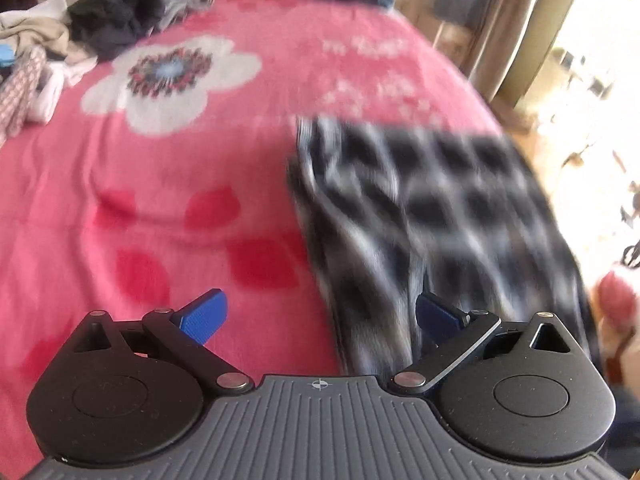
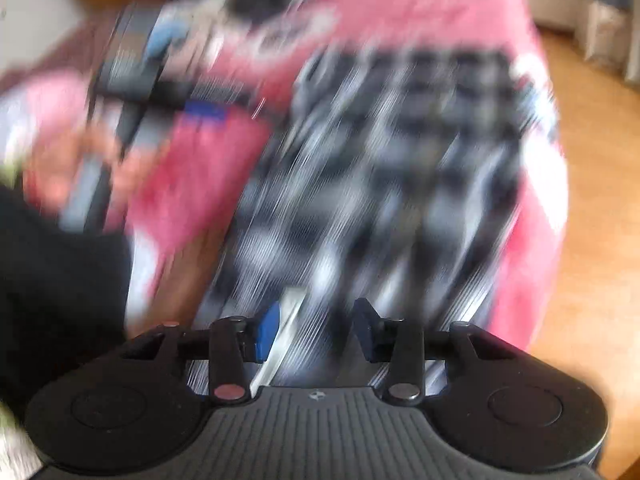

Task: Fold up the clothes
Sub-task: 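Grasp the shorts leg hem with the left gripper while the right gripper grasps beside it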

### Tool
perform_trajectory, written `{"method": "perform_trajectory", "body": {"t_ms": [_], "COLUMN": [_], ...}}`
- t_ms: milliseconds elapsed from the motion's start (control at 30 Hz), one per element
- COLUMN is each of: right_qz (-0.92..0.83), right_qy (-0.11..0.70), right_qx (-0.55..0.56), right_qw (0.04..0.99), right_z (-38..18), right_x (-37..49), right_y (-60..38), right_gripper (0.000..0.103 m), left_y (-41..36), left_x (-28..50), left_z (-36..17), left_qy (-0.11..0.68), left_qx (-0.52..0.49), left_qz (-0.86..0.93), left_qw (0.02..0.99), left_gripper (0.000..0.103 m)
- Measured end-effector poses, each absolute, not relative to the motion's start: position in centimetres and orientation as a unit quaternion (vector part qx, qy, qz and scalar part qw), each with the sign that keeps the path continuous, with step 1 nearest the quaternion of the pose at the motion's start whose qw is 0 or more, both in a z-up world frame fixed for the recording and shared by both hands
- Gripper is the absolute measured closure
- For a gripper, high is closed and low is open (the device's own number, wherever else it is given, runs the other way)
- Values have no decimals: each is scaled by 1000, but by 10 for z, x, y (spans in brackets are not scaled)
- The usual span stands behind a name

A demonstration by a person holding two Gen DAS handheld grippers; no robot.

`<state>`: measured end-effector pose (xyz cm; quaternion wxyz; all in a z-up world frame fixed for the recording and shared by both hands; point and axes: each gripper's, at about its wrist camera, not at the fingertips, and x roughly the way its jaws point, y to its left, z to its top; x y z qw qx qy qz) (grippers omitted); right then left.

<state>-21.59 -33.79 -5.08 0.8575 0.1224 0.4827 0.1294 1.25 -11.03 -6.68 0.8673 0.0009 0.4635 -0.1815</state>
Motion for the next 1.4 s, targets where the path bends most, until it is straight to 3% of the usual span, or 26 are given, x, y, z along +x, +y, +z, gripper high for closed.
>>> {"method": "perform_trajectory", "body": {"t_ms": [267,400,500,767,1167,1400], "right_qz": [63,35,29,39,82,102], "right_qy": [380,380,371,350,350,345], "right_qx": [216,258,300,406,455,470], "right_qw": [897,888,878,843,815,806], "right_z": [-59,-91,-108,-142,-156,-163], "right_x": [-109,-55,-34,-4,-31,-10], "right_y": [-420,-453,-476,-516,-509,-504], "right_gripper": [36,35,35,35,35,37], "left_y": [-101,-99,-95,-102,-106,-105], "left_x": [69,85,95,97,121,122], "left_z": [-80,-96,-107,-113,-120,-120], "left_qy": [449,466,478,456,461,456], "left_qx": [-31,-49,-78,-48,-91,-89], "left_qz": [-254,-276,-295,-345,-376,-383], "left_qw": [856,839,823,819,798,798], "left_gripper": [4,9,20,23,33,52]}}
